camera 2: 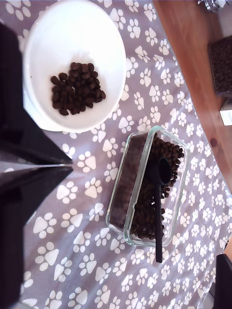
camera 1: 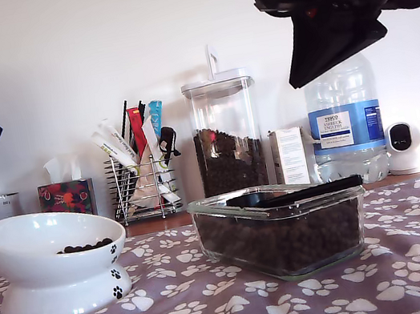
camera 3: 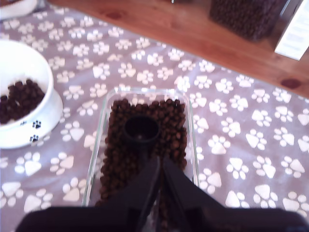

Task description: Measure one spoon of cat food and pour it into the food bowl

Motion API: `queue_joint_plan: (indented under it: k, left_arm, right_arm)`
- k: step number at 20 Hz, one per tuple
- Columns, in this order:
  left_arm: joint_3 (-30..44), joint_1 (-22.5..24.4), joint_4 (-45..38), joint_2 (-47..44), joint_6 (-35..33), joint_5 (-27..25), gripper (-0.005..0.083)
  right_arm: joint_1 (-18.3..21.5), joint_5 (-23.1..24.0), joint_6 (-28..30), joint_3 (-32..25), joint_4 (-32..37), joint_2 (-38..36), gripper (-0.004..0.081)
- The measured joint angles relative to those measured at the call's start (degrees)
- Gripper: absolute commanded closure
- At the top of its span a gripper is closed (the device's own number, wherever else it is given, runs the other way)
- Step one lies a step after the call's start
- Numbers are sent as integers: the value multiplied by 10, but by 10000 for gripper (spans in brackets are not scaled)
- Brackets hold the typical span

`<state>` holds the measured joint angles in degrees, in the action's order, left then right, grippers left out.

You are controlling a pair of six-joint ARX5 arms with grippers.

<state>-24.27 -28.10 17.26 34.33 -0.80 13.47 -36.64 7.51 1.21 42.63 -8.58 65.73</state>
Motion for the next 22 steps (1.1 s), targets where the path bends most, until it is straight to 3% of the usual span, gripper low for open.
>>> queue_joint_plan:
  k: [4, 6, 9, 15, 18, 22]
  left_arm:
    - [0, 28, -30, 0, -27, -61, 793]
    - [0, 54, -46, 0, -39, -62, 793]
    - [0, 95, -59, 0, -51, -53, 793]
    - [0, 177, -92, 0, -55, 7, 793]
    - [0, 204, -102, 0, -55, 38, 793]
    - [0, 207, -113, 0, -55, 45, 793]
  right_arm:
    - [42, 3, -19, 0, 35, 0, 780]
    - [77, 4, -25, -5, 63, -5, 780]
    - [116, -12, -25, -40, 95, -57, 780]
    - [157, -27, -12, -126, 103, -202, 780]
    - [160, -25, -12, -161, 75, -288, 780]
    - [160, -33, -9, -167, -25, -389, 780]
